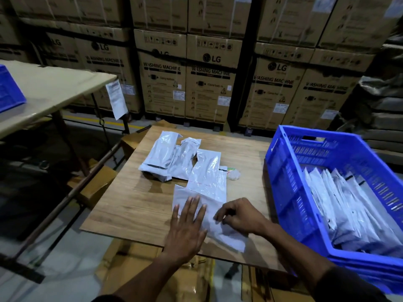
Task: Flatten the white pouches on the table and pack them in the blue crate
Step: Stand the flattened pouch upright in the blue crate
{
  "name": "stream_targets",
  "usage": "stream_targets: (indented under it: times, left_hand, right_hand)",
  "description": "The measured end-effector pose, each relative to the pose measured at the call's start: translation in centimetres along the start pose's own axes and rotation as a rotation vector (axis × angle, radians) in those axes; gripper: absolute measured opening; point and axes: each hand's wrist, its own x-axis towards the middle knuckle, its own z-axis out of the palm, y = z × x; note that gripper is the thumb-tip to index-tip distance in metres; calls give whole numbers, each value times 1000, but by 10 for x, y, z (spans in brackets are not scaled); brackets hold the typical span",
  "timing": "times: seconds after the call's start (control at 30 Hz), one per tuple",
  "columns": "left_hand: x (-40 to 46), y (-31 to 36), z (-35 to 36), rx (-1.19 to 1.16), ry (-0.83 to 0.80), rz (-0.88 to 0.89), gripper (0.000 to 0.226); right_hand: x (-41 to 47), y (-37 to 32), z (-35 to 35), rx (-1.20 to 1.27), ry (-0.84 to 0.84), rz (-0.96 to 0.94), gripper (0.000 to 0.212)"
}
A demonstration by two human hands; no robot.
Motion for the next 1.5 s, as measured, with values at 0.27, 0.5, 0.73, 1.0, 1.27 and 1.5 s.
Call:
stream_targets:
  times: [0.27, 0.5, 0.73, 1.0, 1.27, 1.5]
  left_hand:
    - [10, 7, 11, -40, -437, -162, 73]
    - [13, 19, 6, 6, -356, -189, 47]
    - [18, 14, 29, -21, -439, -136, 57]
    - [7, 7, 43, -40, -314, -136, 58]
    - [5, 3, 50, -64, -287, -128, 60]
    - [-15, 5, 49, -102, -28, -180, 54]
  right_hand:
    - [12, 11, 11, -620, 101, 286, 41]
    - [-13, 37, 85, -649, -100, 258, 79]
    - [-19, 47, 113, -691, 53, 251, 48]
    - [-27, 57, 125, -748, 148, 234, 54]
    - [-29, 59, 127, -750, 133, 259, 54]
    - [-37, 67, 125, -719, 166, 288, 60]
